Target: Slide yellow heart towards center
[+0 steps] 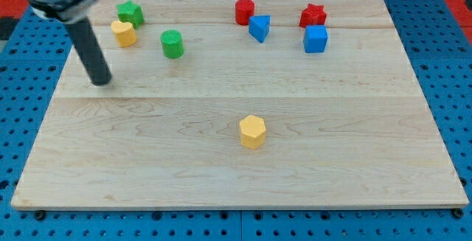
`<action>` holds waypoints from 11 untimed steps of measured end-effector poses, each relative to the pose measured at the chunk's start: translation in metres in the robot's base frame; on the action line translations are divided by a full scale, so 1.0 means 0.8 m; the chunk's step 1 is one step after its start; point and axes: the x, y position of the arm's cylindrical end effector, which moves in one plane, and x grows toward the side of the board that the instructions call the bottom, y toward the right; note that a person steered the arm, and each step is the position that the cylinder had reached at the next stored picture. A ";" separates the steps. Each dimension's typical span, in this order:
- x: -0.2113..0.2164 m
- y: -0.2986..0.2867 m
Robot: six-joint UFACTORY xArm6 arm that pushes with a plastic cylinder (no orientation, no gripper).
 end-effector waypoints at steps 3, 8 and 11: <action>-0.165 -0.024; -0.157 -0.037; -0.084 0.030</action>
